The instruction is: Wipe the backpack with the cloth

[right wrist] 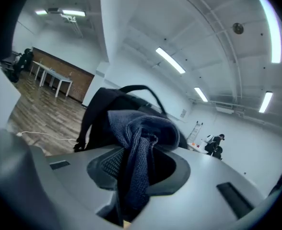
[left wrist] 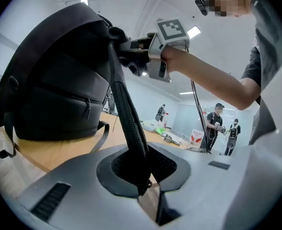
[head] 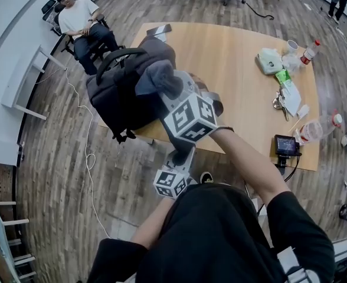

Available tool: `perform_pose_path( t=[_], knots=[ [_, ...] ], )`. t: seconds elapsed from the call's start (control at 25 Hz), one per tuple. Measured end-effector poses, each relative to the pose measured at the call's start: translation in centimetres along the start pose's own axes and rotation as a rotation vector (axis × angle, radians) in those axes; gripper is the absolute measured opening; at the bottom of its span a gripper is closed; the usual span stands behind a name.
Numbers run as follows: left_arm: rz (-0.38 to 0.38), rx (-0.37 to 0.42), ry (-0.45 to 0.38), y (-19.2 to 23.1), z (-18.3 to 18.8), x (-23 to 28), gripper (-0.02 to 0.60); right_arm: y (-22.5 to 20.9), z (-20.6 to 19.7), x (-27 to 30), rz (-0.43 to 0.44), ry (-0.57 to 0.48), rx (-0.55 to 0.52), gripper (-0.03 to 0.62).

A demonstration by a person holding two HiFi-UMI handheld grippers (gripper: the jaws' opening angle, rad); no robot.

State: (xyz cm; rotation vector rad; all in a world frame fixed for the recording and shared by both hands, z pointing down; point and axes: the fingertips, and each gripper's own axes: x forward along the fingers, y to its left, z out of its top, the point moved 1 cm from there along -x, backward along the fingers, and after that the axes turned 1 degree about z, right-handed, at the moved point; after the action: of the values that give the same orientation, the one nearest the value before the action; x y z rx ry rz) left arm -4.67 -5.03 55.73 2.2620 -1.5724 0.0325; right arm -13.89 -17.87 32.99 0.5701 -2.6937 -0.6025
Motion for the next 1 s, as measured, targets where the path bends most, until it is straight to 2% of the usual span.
perform_pose_path(
  t=[0.2,0.28,0.44,0.52,0.6,0.76,0.88,1.0],
  knots=[
    [0.049,-0.071,-0.004,1.4,0.5,0.1,0.060,10.3,-8.0,-1.3,0.220,0.165,-0.032,0.114],
    [0.081,-0.090,0.005,2.2,0.5,-0.1,0.060,13.5,-10.7,-2.4,0.286,0.216,-0.004,0.114],
    [0.128,-0.093,0.032,3.1,-0.1,-0.5,0.060,17.3,-13.8,-5.2,0.366,0.274,0.162,0.111],
    [0.139,-0.065,0.048,3.3,-0.5,-0.9,0.060,18.2,-14.3,-6.3,0.383,0.282,0.256,0.110],
    [0.137,-0.045,0.055,3.1,-0.7,-0.9,0.060,18.3,-14.5,-6.7,0.377,0.277,0.286,0.110],
    [0.140,-0.073,0.039,3.0,-0.3,-0.8,0.060,17.0,-14.3,-5.6,0.333,0.266,0.285,0.112],
    [0.129,-0.075,0.017,2.6,0.0,-0.8,0.060,12.9,-12.8,-3.9,0.185,0.200,0.269,0.112],
    [0.108,-0.046,0.001,1.9,0.0,-0.9,0.060,7.0,-8.6,-2.6,0.026,0.072,0.218,0.112]
  ],
)
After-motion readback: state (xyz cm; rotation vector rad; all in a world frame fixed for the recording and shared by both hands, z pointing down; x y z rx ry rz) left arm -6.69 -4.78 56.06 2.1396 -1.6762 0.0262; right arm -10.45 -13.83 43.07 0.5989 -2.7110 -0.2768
